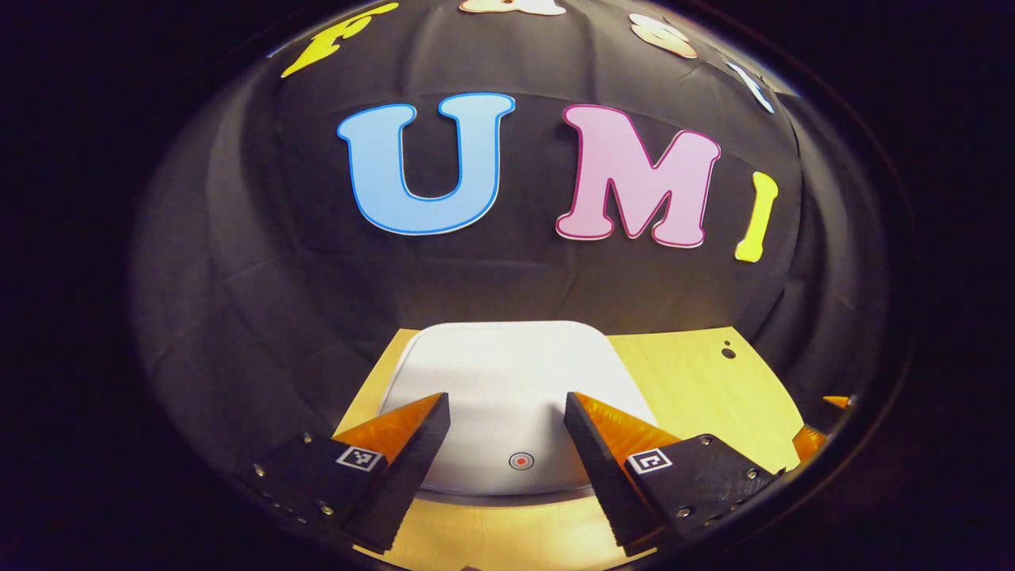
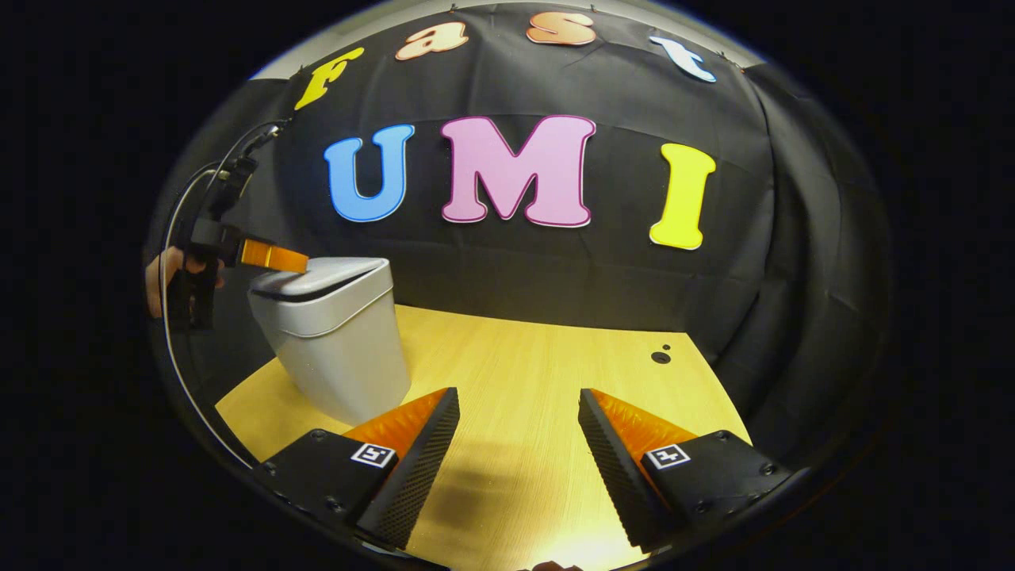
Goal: Press the lid of the desktop garbage bin to open it, pick up the crumpled paper on the desktop and throw it into the bin, then pick up the pop can on the desktop and drop it into the bin, and finally close the garbage bin lid.
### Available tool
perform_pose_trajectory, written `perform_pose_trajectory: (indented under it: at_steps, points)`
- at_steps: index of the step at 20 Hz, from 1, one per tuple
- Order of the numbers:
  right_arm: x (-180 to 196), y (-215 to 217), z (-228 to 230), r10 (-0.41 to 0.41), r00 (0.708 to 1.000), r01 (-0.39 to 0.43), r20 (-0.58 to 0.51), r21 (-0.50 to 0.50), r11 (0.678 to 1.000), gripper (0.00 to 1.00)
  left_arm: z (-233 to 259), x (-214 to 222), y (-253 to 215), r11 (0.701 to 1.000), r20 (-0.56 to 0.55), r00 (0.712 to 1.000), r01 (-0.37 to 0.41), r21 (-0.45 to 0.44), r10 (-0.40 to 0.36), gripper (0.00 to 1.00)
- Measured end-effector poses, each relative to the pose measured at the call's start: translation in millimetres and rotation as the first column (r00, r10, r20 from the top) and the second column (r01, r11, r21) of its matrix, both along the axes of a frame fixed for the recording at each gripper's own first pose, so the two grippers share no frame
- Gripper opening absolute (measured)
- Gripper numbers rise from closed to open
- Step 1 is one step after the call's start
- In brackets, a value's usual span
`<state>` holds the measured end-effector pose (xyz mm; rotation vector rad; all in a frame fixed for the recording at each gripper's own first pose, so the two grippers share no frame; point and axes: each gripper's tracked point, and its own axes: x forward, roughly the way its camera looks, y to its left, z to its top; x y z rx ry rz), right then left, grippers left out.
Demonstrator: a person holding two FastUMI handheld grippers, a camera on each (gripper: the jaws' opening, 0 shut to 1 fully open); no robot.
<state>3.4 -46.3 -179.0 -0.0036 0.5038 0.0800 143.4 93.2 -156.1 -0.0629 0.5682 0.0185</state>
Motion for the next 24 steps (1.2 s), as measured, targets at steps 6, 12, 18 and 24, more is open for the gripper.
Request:
perform_pose_trajectory:
  at_steps: [6,12,18,24]
  points:
    - [-5.7,15.0,-11.5,0.054,0.998,-0.055,-0.036,-0.033,0.998,0.98,-5.3,-2.5,1.0,0.999,0.069,0.997,-0.04,-0.021,0.041,0.98]
    - [-7.6,25.7,-13.7,0.099,0.994,-0.101,-0.046,-0.044,0.994,0.98,-7.0,-7.1,-5.2,0.997,0.178,0.982,-0.068,0.034,0.061,0.99]
    - [0.9,11.7,2.6,0.057,0.998,-0.057,-0.009,-0.033,0.998,0.98,16.9,-3.2,-4.0,0.996,0.228,0.972,-0.068,0.058,0.053,0.96]
    - [17.9,2.1,31.4,0.013,0.998,-0.013,0.062,-0.016,1.0,0.98,103.1,3.8,-29.8,0.998,0.381,0.924,-0.051,0.048,0.029,0.96]
